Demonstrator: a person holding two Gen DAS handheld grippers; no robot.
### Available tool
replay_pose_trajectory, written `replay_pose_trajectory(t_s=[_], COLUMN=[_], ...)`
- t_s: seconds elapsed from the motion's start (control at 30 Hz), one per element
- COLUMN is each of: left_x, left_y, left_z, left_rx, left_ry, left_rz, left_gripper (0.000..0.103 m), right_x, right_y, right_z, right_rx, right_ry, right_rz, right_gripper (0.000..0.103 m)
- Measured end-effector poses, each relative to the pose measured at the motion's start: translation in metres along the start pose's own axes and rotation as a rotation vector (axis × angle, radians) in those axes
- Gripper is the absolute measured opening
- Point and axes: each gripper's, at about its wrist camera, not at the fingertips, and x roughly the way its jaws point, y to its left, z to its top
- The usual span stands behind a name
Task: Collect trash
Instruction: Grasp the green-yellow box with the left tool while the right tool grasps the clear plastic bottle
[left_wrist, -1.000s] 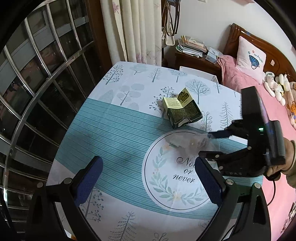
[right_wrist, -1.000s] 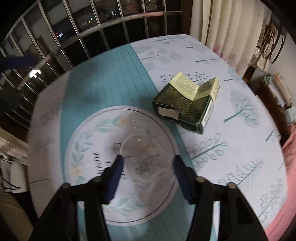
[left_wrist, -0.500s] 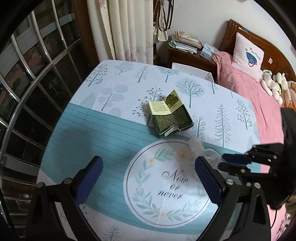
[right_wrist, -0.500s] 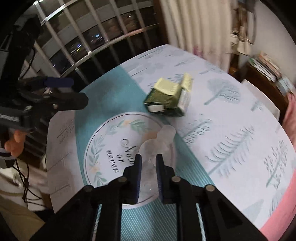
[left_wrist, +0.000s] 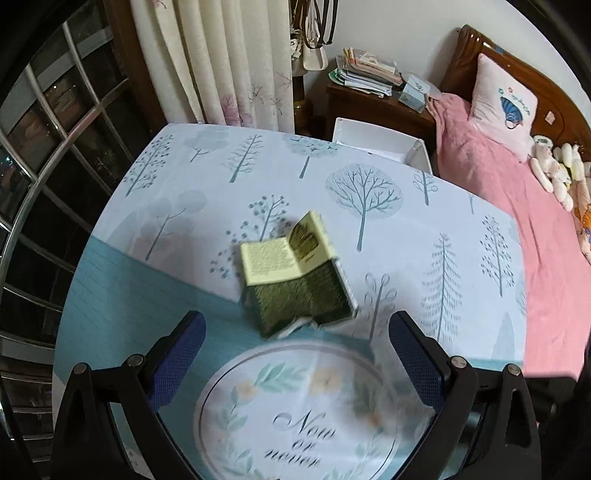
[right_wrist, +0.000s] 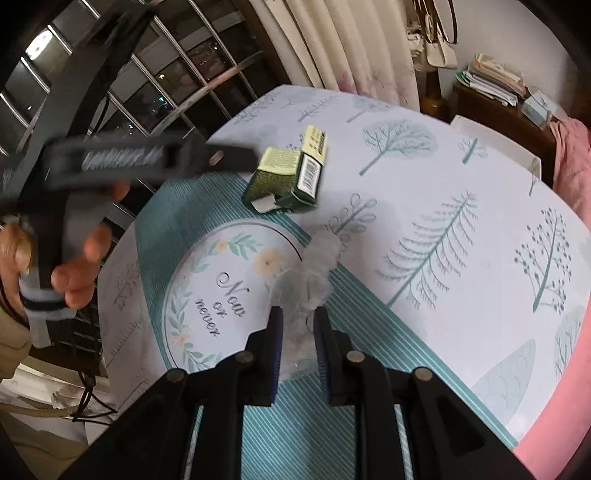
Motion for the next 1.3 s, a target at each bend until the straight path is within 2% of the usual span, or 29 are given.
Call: replay_pose_trajectory(t_s=[0.27, 0.33, 0.43, 0.5, 0.57, 0.6, 0.63, 0.67, 0.7, 0.77, 0.8, 0.97, 1.0, 1.1, 1.3], left_x=[0.042, 0.053, 0.067, 0.074, 0.081, 0.082, 0.081, 0.081, 0.081, 0.077, 0.074, 0.058, 0.053, 0.037, 0.003], left_y=[-0.019, -0.022, -0.023, -0.023, -0.021, -0.020, -0.020, -0.019, -0.017, -0.013, -0.013, 0.001, 0.005, 0.019, 0.046], left_z=[0.025, 0.028, 0.030, 0.029, 0.027, 0.026, 0.025, 0.023, 0.022, 0.019, 0.017, -0.003, -0.008, -0.021, -0.059], left_rx=[-0.031, -0.039, -0.047, -0.049, -0.049, -0.043, -0.030, -0.028, -0.030, -0.016, -0.002, 0.012, 0.008, -0.006, -0.010], left_ry=[0.047, 0.057, 0.088, 0.102, 0.126, 0.121, 0.112, 0.118, 0.123, 0.100, 0.091, 0.067, 0.064, 0.057, 0.067], left_rz=[0.098, 0.130, 0.163, 0.172, 0.171, 0.175, 0.176, 0.162, 0.143, 0.123, 0.127, 0.095, 0.081, 0.047, -0.034], left_gripper=[0.097, 0.088, 0.085, 0.076, 0.064, 0.063, 0.056, 0.045, 0.045, 0.033, 0.031, 0.025, 0.025, 0.021, 0.021], right_x=[0.001, 0.001, 0.005, 0.008, 0.011, 0.012, 0.014, 0.015, 0.016, 0.019, 0.022, 0.037, 0.041, 0.043, 0.034], right_y=[-0.005, -0.004, -0.005, -0.005, -0.007, -0.008, -0.009, -0.009, -0.010, -0.010, -0.009, -0.001, 0.002, 0.013, 0.040], right_z=[-0.004, -0.005, -0.008, -0.008, -0.009, -0.010, -0.009, -0.008, -0.008, -0.005, -0.003, 0.001, 0.000, -0.002, -0.008], right_rx=[0.043, 0.040, 0.048, 0.059, 0.066, 0.072, 0.081, 0.086, 0.092, 0.095, 0.097, 0.098, 0.092, 0.066, 0.066], right_ry=[0.012, 0.014, 0.025, 0.032, 0.034, 0.034, 0.033, 0.032, 0.031, 0.032, 0.035, 0.066, 0.078, 0.074, 0.012], right_rz=[0.019, 0.012, 0.021, 0.028, 0.034, 0.044, 0.058, 0.064, 0.071, 0.086, 0.095, 0.111, 0.119, 0.123, 0.115], right_gripper=[0.023, 0.025, 0.031, 0.038, 0.043, 0.044, 0.044, 0.044, 0.045, 0.045, 0.045, 0.044, 0.037, 0.035, 0.034])
